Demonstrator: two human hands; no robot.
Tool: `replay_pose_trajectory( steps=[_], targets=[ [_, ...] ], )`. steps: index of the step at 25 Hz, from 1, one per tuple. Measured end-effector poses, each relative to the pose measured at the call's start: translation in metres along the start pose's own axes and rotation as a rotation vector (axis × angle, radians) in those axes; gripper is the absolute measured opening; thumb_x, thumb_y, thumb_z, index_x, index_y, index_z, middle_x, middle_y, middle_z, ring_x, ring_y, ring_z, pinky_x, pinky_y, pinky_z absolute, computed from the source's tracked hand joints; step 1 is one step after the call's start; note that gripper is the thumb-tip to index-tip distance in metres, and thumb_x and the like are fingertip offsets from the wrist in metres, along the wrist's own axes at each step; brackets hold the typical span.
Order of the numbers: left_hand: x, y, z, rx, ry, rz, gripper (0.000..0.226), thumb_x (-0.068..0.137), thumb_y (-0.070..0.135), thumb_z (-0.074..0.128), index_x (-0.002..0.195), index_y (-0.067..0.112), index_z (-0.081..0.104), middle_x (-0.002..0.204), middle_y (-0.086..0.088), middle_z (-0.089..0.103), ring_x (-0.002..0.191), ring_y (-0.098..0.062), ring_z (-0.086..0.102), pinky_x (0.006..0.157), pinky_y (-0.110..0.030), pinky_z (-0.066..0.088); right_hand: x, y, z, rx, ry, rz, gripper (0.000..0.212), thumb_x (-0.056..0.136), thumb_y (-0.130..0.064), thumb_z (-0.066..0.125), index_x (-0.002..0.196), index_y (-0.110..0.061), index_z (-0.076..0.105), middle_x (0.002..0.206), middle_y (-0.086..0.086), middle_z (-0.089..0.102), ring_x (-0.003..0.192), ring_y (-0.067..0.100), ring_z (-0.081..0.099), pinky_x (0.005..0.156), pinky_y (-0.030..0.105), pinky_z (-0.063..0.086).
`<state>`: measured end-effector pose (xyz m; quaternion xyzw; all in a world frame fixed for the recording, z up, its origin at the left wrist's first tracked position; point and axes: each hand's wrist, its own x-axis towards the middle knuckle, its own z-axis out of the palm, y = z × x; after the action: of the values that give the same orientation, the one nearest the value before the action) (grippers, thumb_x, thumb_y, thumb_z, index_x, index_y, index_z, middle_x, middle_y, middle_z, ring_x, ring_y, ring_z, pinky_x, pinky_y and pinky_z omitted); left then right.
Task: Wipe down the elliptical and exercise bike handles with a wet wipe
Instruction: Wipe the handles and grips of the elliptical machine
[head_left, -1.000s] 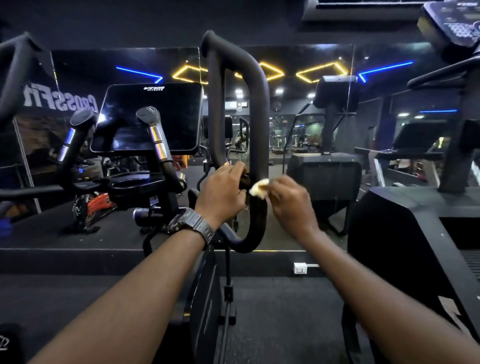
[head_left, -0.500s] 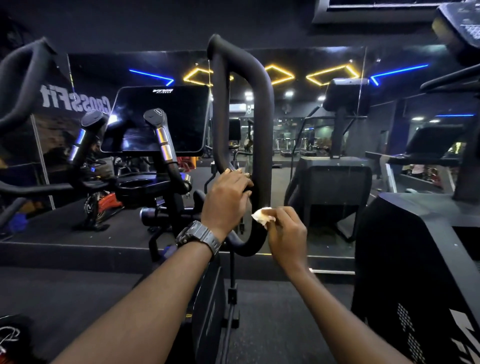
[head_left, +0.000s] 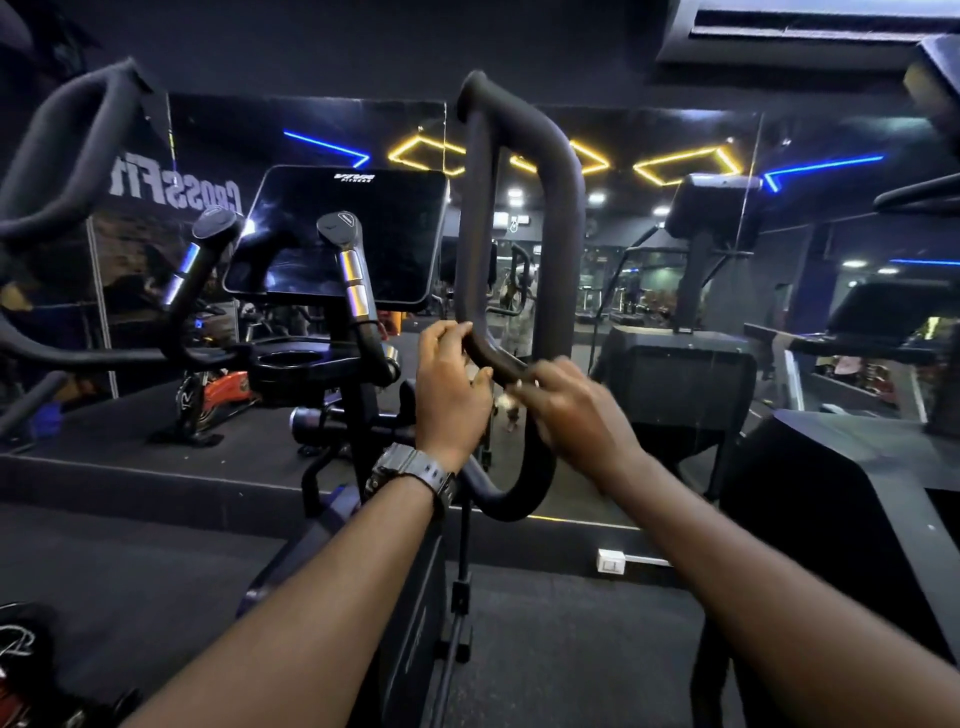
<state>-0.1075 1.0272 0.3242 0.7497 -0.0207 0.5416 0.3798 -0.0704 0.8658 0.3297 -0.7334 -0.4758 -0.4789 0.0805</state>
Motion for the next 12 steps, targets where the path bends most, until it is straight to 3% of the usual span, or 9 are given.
replay_pose_trajectory(
  steps=[3,5,8,12],
  targets=[
    [0.005,0.004,0.004,-0.204,0.026,-0.218,0.046,0.085,-0.004,0.059,0.121,0.024,0.06,0.116,0.004,0.063,0.105,-0.009,0.063,0.095,-0.038,0.055,0.054,0.016,-0.014,-0.009,-0.044,-0.034,0.028,0.088,-0.019,0.05,0.098,-0.013,0.075,0.091,0.005,0.064,0.083,0.025,0.06,0.063,0.036,0.056],
    [0.011,0.004,0.006,-0.228,0.039,-0.284,0.043,0.085,-0.003,0.056,0.115,0.025,0.065,0.105,0.008,0.069,0.098,-0.007,0.066,0.092,-0.036,0.056,0.04,0.024,-0.019,-0.008,-0.123,-0.132,0.019,0.084,-0.01,0.06,0.097,-0.013,0.074,0.094,0.004,0.066,0.084,0.025,0.062,0.062,0.037,0.057],
    [0.02,-0.004,0.004,-0.375,0.033,-0.405,0.041,0.086,-0.003,0.053,0.107,0.028,0.069,0.102,0.006,0.073,0.095,-0.011,0.069,0.088,-0.037,0.057,0.03,0.024,-0.032,-0.026,-0.225,-0.301,0.022,0.08,-0.008,0.071,0.1,-0.018,0.072,0.096,0.002,0.066,0.085,0.024,0.064,0.055,0.031,0.054],
    [0.021,0.0,0.0,-0.629,0.06,-0.504,0.028,0.087,0.0,0.049,0.098,0.012,0.071,0.097,-0.013,0.074,0.087,-0.027,0.071,0.072,-0.034,0.056,0.117,0.001,-0.017,-0.024,-0.115,-0.262,0.017,0.084,-0.011,0.064,0.1,-0.013,0.068,0.098,0.007,0.059,0.081,0.028,0.063,0.058,0.04,0.055]
  ],
)
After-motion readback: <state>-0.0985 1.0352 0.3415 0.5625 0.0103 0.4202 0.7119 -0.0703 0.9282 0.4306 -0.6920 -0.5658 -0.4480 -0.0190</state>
